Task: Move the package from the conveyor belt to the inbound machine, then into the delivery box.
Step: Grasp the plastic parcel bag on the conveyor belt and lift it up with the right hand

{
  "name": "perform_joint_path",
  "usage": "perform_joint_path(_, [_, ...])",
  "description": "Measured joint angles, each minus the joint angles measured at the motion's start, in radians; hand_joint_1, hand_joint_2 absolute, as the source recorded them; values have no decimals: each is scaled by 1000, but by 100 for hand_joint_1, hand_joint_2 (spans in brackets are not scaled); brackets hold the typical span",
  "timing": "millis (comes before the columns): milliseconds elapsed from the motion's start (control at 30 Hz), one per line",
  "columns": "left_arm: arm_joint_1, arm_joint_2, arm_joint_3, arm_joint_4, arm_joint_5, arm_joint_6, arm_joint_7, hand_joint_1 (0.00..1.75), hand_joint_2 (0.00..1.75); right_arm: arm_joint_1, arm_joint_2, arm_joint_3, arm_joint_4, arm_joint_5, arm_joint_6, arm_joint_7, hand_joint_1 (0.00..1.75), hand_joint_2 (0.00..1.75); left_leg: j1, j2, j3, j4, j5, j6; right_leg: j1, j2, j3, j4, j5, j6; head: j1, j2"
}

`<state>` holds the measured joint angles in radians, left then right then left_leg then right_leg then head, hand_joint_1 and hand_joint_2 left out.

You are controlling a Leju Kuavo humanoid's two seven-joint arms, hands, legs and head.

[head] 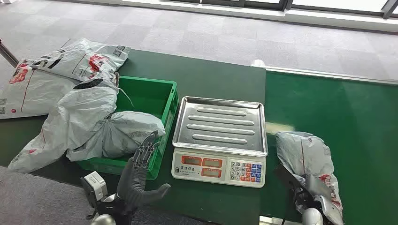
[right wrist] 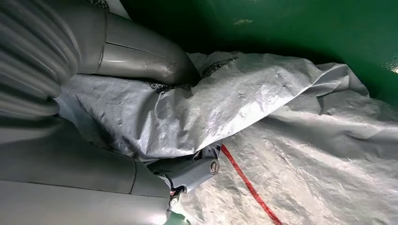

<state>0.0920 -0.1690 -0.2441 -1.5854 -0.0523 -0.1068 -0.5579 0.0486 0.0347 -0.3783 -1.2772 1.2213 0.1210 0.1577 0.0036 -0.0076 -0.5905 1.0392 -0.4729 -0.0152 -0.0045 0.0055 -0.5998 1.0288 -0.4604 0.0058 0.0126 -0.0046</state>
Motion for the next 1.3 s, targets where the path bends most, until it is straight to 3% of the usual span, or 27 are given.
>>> perform_joint_path(133, [3, 0, 0, -4, -1, 0, 4, 0, 175, 3, -1, 6, -3, -14, -52, 11, 175, 175, 0, -1, 0, 0, 0, 0, 0, -1, 0, 0, 0, 0, 0, 0])
perform_joint_path(267, [19, 0, 0, -23, -3, 0, 10, 0, 175, 22, 1, 9, -36, -57, -176, 6, 175, 175, 0, -2, -3, 0, 0, 0, -1, -1, -2, 0, 0, 0, 0, 0])
perform_joint_path(333, [28, 0, 0, -32, -3, 2, 9, 0, 175, 35, 4, 8, -68, -108, -268, -43, 175, 175, -1, -2, -3, 0, 0, 0, -1, -1, -3, 0, 0, 0, 0, 0])
perform_joint_path(400, [35, 0, 0, -37, -3, 9, 1, 0, 175, 53, 13, 6, -122, -208, -451, -171, 175, 175, -1, -2, -4, 0, 0, 0, -1, -1, -3, 0, 0, 1, 0, 0])
perform_joint_path(500, [37, -1, 0, -38, -3, 21, -16, 0, 175, 78, 39, -2, -233, -384, -710, -436, 175, 175, -1, -2, -4, 0, 0, 0, -1, -1, -4, 0, 0, 1, 0, 0])
perform_joint_path(600, [29, -3, 0, -31, 0, 27, -23, 0, 175, 87, 99, -45, -369, -523, -807, -759, 175, 175, -1, -1, -4, 0, 0, 0, -1, -1, -5, 0, 0, 0, 0, 0])
perform_joint_path(667, [15, -4, 0, -22, 3, 31, -25, 0, 175, 88, 149, -78, -480, -537, -820, -862, 175, 175, 0, -1, -4, 0, 0, 0, -1, -1, -5, 1, 0, 0, 0, 0])
perform_joint_path(867, [-6, -6, 0, 0, 7, 33, -28, 0, 175, 92, 228, -116, -649, -576, -823, -857, 175, 175, 0, 0, -3, 0, 0, -1, -1, 0, -4, 1, -1, 0, 0, 0])
perform_joint_path(1033, [-7, -6, 0, 3, 6, 33, -32, 0, 175, 119, 230, -91, -652, -773, -779, -842, 175, 175, -1, 0, -4, 0, 0, 0, -1, -1, -3, 1, -1, 0, 0, 0])
perform_joint_path(1100, [-6, -5, 0, 4, 2, 29, -42, 0, 175, 130, 207, -44, -640, -886, -646, -790, 175, 175, -1, 0, -8, 0, -1, -1, -1, 0, -3, 1, -1, 0, 0, 0])
perform_joint_path(1167, [-6, -4, 0, 6, -4, 18, -55, 0, 175, 129, 168, 20, -620, -941, -435, -727, 175, 175, -1, 2, -10, -1, -3, 0, -1, 2, -3, 1, -1, 0, 0, 0])
perform_joint_path(1233, [-6, -4, 0, 9, -11, 4, -66, 0, 175, 118, 126, 85, -597, -946, -246, -690, 175, 175, -1, 2, -7, -1, -2, 0, -1, 2, -4, 1, -1, 0, 0, 0])
perform_joint_path(1300, [-8, -3, 0, 17, -18, -9, -75, 0, 175, 98, 87, 142, -574, -871, -136, -671, 175, 175, -1, 0, -4, -1, 0, 0, -1, 0, -4, 1, 0, 0, 0, 0])
